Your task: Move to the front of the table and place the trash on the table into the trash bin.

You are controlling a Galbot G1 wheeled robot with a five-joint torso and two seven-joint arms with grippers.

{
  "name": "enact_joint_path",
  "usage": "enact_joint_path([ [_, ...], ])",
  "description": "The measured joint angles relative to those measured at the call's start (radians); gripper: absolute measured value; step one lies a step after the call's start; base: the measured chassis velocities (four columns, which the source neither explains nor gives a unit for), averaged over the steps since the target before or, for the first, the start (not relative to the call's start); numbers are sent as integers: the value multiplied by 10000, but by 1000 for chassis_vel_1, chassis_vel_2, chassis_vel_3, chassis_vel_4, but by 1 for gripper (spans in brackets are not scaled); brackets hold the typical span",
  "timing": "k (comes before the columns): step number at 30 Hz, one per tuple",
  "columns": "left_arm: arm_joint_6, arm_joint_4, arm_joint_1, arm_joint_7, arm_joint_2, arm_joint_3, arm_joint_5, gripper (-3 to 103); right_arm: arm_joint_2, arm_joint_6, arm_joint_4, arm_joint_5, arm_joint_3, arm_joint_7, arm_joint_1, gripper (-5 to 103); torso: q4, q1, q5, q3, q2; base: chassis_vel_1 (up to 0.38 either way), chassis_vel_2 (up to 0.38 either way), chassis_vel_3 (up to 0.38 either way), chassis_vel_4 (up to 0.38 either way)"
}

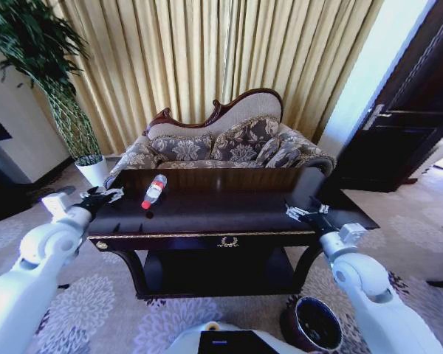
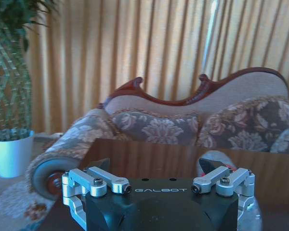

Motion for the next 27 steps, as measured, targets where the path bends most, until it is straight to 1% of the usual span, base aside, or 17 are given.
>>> enact_joint_path([
  [2, 17, -111, -388, -324, -6, 453, 72, 100, -24, 0, -34, -11, -6, 0, 7, 100, 1, 0, 3, 0, 0, 0, 0, 0, 0],
  [3, 17, -111, -388, -324, -6, 453, 72, 100, -24, 0, -34, -11, -6, 0, 7, 100, 1, 0, 3, 0, 0, 0, 0, 0, 0],
  [5, 146, -434, -779, -954, -89, 957, 102, 100, -103, 0, -74, -10, -2, 0, 25, 100, 1, 0, 2, 0, 0, 0, 0, 0, 0],
  [6, 146, -434, -779, -954, -89, 957, 102, 100, -103, 0, -74, -10, -2, 0, 25, 100, 1, 0, 2, 0, 0, 0, 0, 0, 0],
  [7, 205, -530, -917, -1107, -108, 1134, 109, 100, -136, 0, -99, -9, 13, 0, 35, 100, 1, 0, 3, -1, 0, 0, 0, 0, 0],
  [9, 635, -729, -1395, -1730, -145, 1755, 67, 100, -204, 0, -179, 1, 35, 0, 61, 100, 0, 0, 2, -1, 0, 0, 0, 0, 0],
  [10, 635, -729, -1395, -1730, -145, 1755, 67, 100, -204, 0, -179, 1, 35, 0, 61, 100, 0, 0, 2, -1, 0, 0, 0, 0, 0],
  [12, 1179, -833, -1751, -2353, -125, 2249, -137, 100, -229, 0, -259, 4, 29, 0, 117, 100, -2, 0, 2, -1, 0, 0, 0, 0, 0],
  [13, 1179, -833, -1751, -2353, -125, 2249, -137, 100, -229, 0, -259, 4, 29, 0, 117, 100, -2, 0, 2, -1, 0, 0, 0, 0, 0],
  [14, 1398, -849, -1841, -2481, -102, 2362, -219, 100, -230, 0, -288, 6, 19, 0, 140, 100, -2, 0, 2, 0, 0, 0, 0, 0, 0],
  [15, 1784, -875, -1993, -2578, -45, 2455, -454, 100, -229, 0, -339, 7, 1, 0, 179, 100, 0, 0, 2, -1, 0, 0, 0, 0, 0],
  [17, 2087, -869, -2222, -2602, 68, 2524, -877, 100, -210, 13, -411, 9, -15, -1, 217, 100, 2, 0, 2, -1, 0, 0, 0, 0, 0],
  [19, 2120, -842, -2291, -2595, 117, 2548, -1005, 100, -202, 23, -437, 10, -17, -3, 227, 100, 1, 0, 2, -1, 0, 0, 0, 0, 0],
  [20, 2167, -719, -2501, -2492, 284, 2645, -1299, 100, -176, 66, -486, 9, -21, -7, 238, 100, 1, -1, 3, -1, 0, 0, 0, 0, 0],
  [22, 2179, -494, -2844, -2411, 445, 2900, -1553, 100, -135, 124, -535, 8, -22, -10, 241, 100, 2, 0, 3, -1, 0, 0, 0, 0, 0],
  [24, 2178, -432, -2931, -2411, 469, 2977, -1588, 100, -123, 134, -543, 7, -22, -11, 241, 100, 1, 0, 3, -1, 0, 0, 0, 0, 0],
  [27, 2178, -66, -3415, -2423, 493, 3477, -1752, 100, -93, 175, -598, 6, 2, -15, 235, 100, -1, 0, 2, -1, 0, 0, 0, 0, 0],
])
